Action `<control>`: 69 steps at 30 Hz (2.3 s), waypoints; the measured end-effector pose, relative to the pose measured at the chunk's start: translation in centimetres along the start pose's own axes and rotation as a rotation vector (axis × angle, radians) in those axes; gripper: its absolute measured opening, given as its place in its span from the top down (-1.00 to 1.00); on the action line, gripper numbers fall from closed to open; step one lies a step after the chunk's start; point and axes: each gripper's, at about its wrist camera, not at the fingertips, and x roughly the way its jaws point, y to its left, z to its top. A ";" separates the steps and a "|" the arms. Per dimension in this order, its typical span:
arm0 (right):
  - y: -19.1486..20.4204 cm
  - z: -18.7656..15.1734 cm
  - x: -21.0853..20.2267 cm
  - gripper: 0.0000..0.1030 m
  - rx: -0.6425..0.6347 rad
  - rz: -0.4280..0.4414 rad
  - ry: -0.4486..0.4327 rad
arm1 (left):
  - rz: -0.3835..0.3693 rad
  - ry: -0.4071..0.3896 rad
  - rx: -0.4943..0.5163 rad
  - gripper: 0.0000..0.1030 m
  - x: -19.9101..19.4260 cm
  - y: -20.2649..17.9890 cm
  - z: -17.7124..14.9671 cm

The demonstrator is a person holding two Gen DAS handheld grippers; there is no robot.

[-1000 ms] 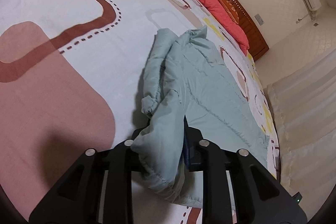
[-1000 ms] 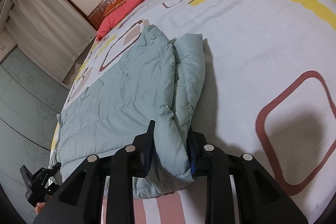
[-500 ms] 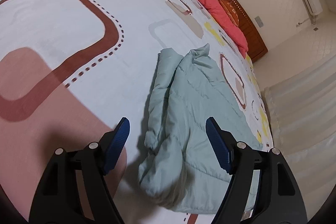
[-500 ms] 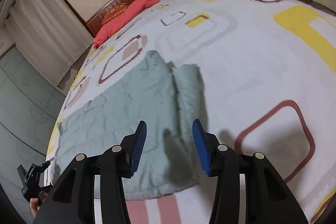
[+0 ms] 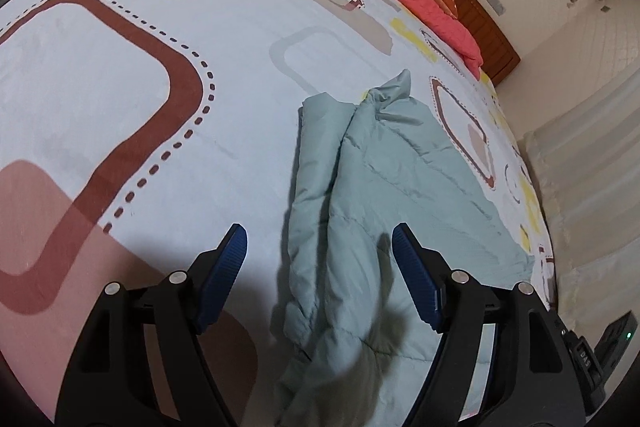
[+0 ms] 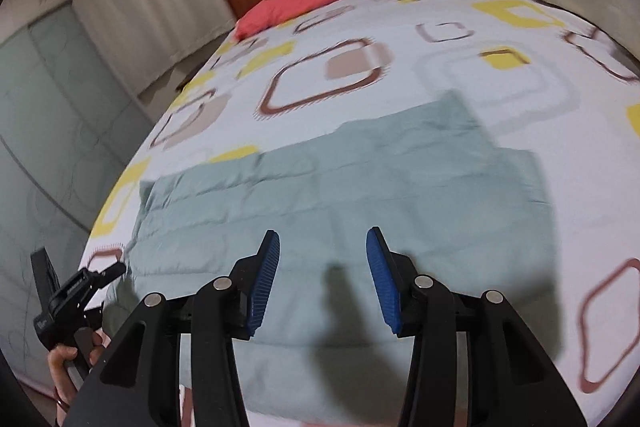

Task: Fold large clothes

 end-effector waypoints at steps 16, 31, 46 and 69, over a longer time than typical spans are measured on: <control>5.3 -3.2 6.4 0.12 -0.130 -0.134 0.042 | -0.046 0.009 -0.126 -0.52 1.8 0.9 0.4; 5.9 -4.2 7.9 0.12 -0.180 -0.193 0.051 | -0.048 -0.004 -0.085 -0.78 2.4 0.1 -0.2; 6.3 -4.6 7.9 0.12 -0.207 -0.220 0.036 | -0.067 -0.051 0.000 0.70 2.3 -2.9 -1.3; -8.3 -2.8 -3.1 -0.04 -0.026 -0.411 -0.072 | -0.169 -0.172 0.263 0.78 -3.4 -17.3 -4.8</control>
